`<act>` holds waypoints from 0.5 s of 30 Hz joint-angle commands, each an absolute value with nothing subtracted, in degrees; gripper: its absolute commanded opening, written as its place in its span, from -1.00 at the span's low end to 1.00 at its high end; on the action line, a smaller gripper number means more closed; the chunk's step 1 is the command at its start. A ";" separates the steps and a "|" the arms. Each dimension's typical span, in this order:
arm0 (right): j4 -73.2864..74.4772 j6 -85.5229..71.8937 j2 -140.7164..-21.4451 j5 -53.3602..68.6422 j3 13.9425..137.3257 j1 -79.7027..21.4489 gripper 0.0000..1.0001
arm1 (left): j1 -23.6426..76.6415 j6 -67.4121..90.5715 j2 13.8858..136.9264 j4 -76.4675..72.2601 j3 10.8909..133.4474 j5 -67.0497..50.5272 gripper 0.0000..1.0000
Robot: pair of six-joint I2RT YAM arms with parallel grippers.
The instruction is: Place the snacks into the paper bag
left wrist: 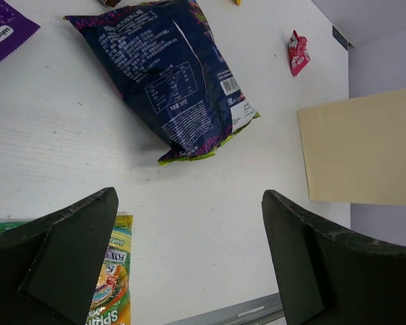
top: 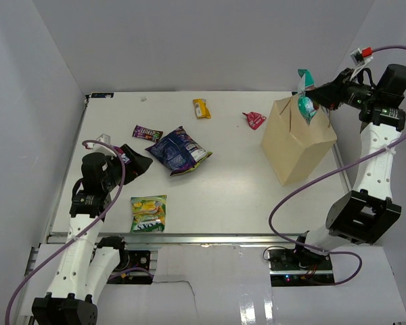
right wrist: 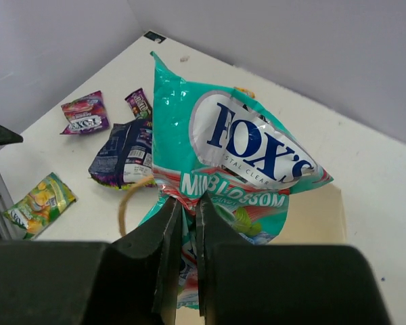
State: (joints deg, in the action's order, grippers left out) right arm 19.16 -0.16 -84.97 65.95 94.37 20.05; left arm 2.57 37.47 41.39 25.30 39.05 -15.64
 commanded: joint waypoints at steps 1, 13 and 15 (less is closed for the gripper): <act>24.94 8.42 -84.20 65.84 94.92 20.39 -0.84 | 2.55 36.74 41.31 23.47 38.85 -16.87 0.96; 42.88 26.53 -82.53 50.89 93.17 20.30 -0.50 | 2.55 37.97 44.12 21.89 39.11 -18.89 0.96; 43.94 27.77 -82.09 49.49 92.46 20.30 -0.14 | 2.64 38.14 44.65 21.62 39.11 -19.16 0.96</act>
State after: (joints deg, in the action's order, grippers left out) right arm 40.84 22.94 -84.42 52.21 92.84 20.23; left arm 2.57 37.76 44.27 23.51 38.96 -17.65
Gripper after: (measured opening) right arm 0.396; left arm 0.977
